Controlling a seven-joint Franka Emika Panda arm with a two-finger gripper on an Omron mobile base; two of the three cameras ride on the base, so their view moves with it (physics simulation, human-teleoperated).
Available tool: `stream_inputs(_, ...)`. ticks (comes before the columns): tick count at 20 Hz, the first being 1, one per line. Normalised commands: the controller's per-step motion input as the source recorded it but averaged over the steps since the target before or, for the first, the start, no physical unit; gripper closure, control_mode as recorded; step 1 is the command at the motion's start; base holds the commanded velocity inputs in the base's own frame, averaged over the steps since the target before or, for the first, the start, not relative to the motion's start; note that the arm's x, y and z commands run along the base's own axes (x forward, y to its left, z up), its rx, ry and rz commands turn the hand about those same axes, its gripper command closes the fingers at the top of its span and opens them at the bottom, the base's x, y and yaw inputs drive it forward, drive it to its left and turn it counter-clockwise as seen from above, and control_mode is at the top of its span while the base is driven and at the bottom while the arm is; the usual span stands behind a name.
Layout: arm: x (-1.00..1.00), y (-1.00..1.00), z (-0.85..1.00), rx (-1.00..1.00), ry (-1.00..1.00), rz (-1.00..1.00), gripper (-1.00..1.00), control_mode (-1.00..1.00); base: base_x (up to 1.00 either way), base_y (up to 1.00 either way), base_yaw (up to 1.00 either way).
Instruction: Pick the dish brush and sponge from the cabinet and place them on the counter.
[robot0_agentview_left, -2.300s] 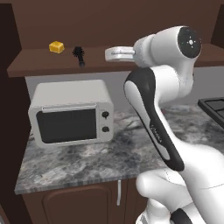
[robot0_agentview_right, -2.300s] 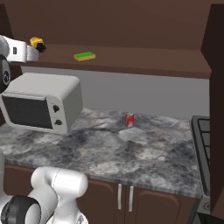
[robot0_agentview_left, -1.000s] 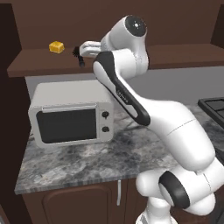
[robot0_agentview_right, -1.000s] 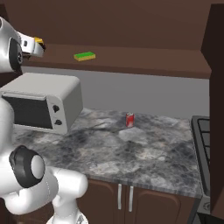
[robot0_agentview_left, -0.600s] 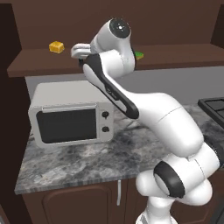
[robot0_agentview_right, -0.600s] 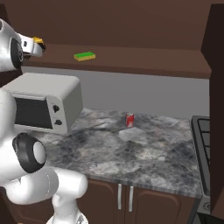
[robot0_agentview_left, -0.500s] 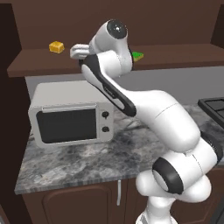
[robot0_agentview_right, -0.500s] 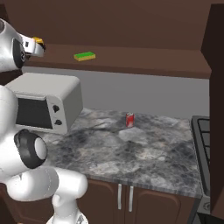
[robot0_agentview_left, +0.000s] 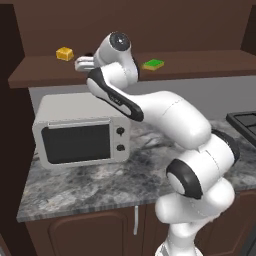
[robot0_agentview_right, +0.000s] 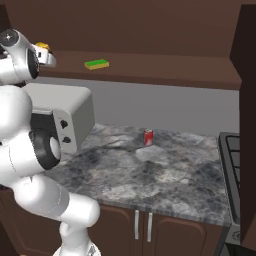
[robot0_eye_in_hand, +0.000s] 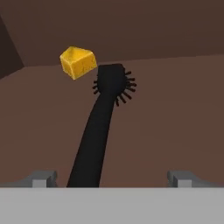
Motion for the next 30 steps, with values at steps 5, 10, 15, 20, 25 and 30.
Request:
stream_inputs(5, 0.65, 0.25, -0.28, -0.02, 0.04, 0.00, -1.00, -1.00, 0.00, 0.00, 0.00)
stream_inputs(10, 0.48, 0.28, -0.27, -0.04, 0.04, 0.00, 1.00, -1.00, 0.00, 0.00, 0.00)
stream_inputs(15, 0.09, 0.13, -0.12, -0.04, 0.01, 0.00, 1.00, -1.00, 0.00, 0.00, 0.00)
stream_inputs(20, 0.00, 0.00, 0.00, 0.00, 0.00, 0.00, 1.00, -1.00, 0.00, 0.00, 0.00)
stream_inputs(25, -0.56, -0.13, 0.00, 0.01, -0.03, -0.01, 1.00, -1.00, 0.00, 0.00, 0.00)
stream_inputs(30, -0.99, -0.28, 0.00, 0.04, -0.10, -0.03, 1.00, -1.00, 0.00, 0.00, 0.00)
